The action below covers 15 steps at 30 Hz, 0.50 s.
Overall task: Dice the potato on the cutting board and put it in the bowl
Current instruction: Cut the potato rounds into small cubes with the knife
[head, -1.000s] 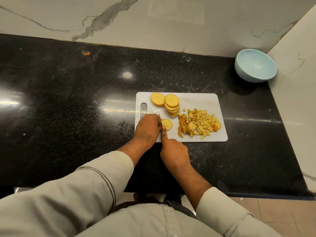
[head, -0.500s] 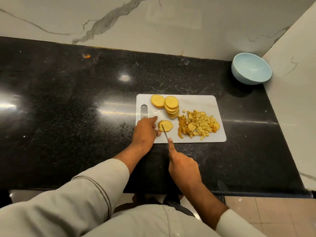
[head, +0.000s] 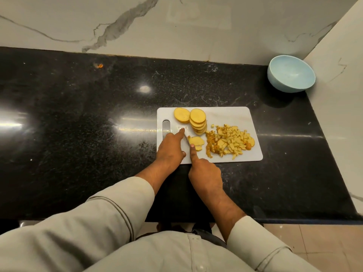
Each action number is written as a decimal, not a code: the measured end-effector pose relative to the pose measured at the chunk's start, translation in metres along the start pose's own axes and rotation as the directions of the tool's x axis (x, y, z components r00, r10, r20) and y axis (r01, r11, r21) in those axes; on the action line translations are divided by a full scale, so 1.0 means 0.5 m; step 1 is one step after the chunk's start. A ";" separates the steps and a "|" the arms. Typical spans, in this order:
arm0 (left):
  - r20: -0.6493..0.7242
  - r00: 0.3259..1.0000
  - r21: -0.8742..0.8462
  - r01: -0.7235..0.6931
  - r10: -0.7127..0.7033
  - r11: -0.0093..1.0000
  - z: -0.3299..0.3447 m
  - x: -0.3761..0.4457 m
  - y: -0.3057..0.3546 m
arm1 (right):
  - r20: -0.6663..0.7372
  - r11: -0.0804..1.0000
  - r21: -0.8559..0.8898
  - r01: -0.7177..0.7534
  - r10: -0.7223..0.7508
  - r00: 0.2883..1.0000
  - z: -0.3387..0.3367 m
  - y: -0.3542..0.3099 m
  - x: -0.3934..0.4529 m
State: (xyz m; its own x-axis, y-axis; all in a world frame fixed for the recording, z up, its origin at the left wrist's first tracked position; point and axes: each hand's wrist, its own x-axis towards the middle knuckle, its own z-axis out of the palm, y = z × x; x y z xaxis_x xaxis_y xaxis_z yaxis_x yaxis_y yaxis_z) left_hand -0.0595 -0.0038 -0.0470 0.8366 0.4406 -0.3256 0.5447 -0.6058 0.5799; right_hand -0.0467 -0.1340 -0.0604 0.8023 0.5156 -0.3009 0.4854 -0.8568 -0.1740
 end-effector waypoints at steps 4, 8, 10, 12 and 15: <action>0.035 0.999 0.070 0.013 -0.016 0.997 -0.004 0.005 0.007 | -0.032 0.998 0.001 -0.059 0.059 0.998 -0.002 0.032 0.002; 0.047 0.998 0.085 0.024 -0.028 0.996 -0.007 0.005 0.012 | -0.036 0.996 -0.014 -0.084 0.083 0.996 -0.001 0.059 -0.002; 0.047 0.999 0.097 0.019 -0.024 0.995 -0.009 0.004 0.014 | -0.036 0.995 -0.006 -0.097 0.097 0.995 -0.002 0.074 -0.004; 0.052 0.999 0.115 0.007 -0.013 0.993 -0.011 0.004 0.018 | -0.026 0.996 0.000 -0.085 0.085 0.996 -0.006 0.089 -0.007; 0.090 0.996 0.167 0.010 -0.026 0.986 -0.019 0.008 0.027 | -0.017 0.998 -0.015 -0.053 0.053 0.998 -0.016 0.112 -0.008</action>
State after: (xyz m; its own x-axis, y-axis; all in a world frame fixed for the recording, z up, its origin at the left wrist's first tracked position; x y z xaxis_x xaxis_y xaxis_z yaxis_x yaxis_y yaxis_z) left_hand -0.0493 -0.0039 -0.0335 0.8241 0.3944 -0.4065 0.5554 -0.7036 0.4434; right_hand -0.0198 -0.1841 -0.0614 0.8326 0.4696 -0.2936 0.4472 -0.8828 -0.1438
